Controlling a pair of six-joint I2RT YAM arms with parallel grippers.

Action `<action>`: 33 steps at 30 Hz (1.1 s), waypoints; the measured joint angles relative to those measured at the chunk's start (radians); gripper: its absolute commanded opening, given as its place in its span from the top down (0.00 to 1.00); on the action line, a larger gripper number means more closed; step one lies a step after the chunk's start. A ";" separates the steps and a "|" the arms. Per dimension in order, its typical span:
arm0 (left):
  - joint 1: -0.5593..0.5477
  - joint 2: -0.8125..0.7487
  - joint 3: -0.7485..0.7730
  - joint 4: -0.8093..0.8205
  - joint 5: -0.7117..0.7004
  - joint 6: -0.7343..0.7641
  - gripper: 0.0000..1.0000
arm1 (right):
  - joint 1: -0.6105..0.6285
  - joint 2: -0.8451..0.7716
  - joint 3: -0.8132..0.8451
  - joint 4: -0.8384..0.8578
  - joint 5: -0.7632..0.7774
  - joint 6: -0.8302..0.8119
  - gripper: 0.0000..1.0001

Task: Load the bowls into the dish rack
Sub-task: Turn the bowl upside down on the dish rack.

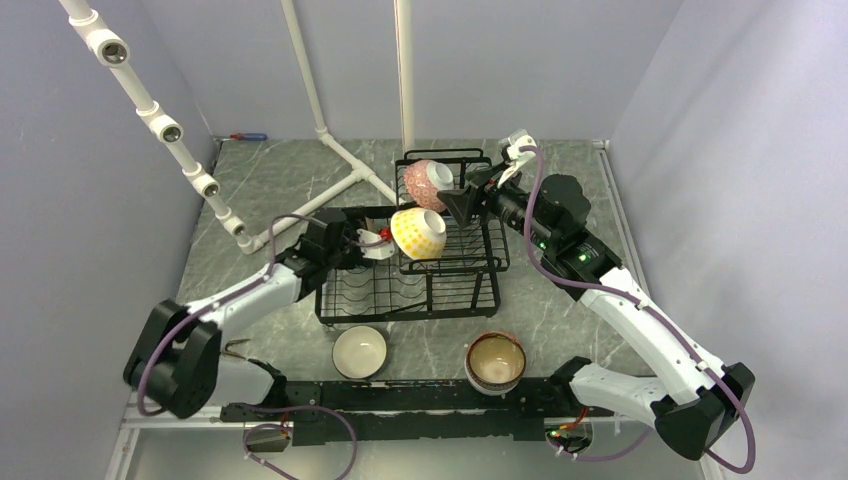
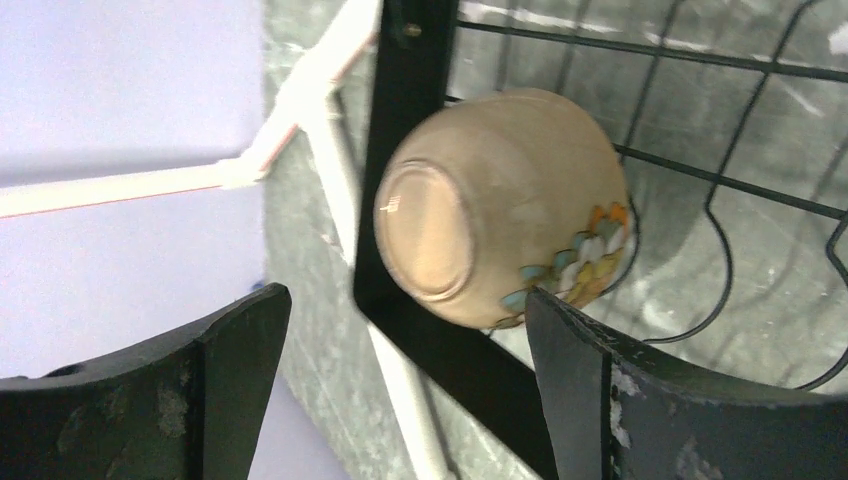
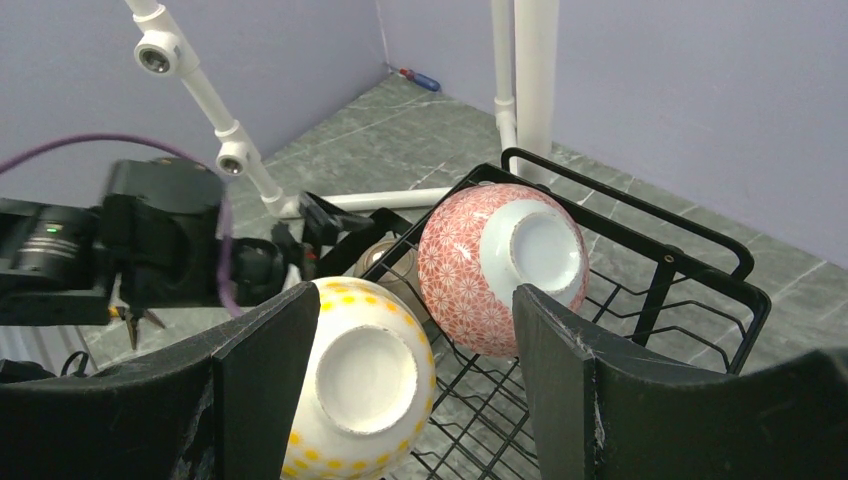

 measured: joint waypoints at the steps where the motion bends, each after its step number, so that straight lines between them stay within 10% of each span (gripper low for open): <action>1: 0.000 -0.034 -0.005 0.004 0.005 -0.003 0.08 | 0.000 0.000 0.000 0.000 0.000 0.000 0.25; 23: -0.001 -0.773 -0.063 -0.406 0.137 -0.421 0.10 | -0.004 0.062 0.000 -0.050 -0.018 0.024 0.26; 33: -0.001 -0.951 -0.065 -0.787 0.470 -0.354 0.10 | -0.004 0.068 0.000 -0.052 -0.032 0.029 0.25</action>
